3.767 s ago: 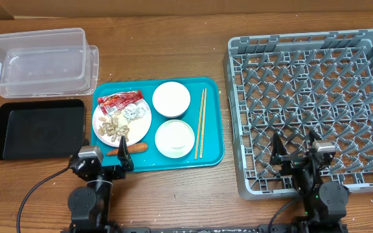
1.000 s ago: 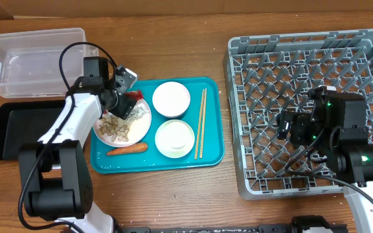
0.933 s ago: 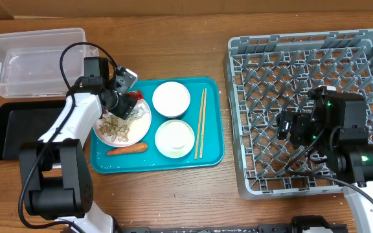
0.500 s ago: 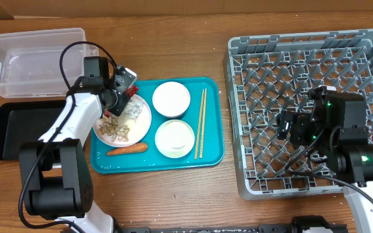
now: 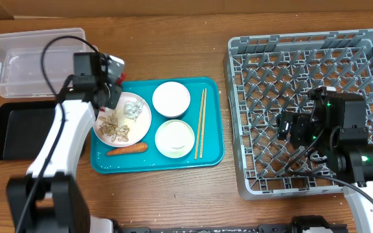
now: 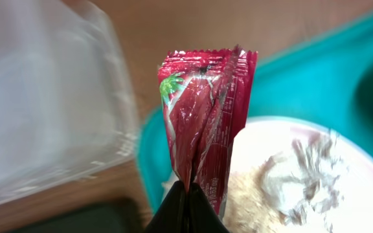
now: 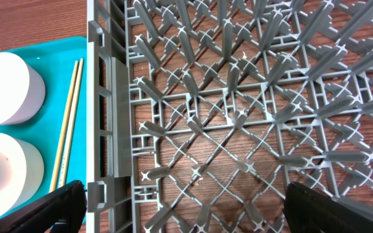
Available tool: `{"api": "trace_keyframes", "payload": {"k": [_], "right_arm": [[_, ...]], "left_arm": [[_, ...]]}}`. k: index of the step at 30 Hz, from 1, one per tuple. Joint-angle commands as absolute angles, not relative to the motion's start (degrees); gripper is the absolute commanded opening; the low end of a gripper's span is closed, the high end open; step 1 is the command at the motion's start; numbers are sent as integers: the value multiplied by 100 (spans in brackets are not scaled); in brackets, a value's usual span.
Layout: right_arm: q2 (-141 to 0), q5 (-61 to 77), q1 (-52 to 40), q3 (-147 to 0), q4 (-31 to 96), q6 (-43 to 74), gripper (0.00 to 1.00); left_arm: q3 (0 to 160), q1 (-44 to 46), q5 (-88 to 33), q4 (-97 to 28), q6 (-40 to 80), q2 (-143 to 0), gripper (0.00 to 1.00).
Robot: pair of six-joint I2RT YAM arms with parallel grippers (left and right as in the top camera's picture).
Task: Sort waste into correct bins and load items into the dishwasher
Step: 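Carry the red wrapper left and drop it into the clear bin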
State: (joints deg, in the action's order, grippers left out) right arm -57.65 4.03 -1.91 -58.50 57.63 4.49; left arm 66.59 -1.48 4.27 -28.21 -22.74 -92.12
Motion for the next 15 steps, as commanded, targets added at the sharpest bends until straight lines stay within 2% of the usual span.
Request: {"api": "trace_keyframes", "payload": {"k": [1,7,15], "right_arm": [[-5734,412,-187,-6020,5739,478,100],[-5736,412,-187,-6020,5741,478,100],[-5736,414,-187,-6020,5741,478,100]], "left_arm": [[6853,-152,1031,-2589,-1903,-8720,4],[6853,-473,1393,-1651,-1857,-8641,4],[6853,-1251,1166,-449,-1026,-9098,4]]}}
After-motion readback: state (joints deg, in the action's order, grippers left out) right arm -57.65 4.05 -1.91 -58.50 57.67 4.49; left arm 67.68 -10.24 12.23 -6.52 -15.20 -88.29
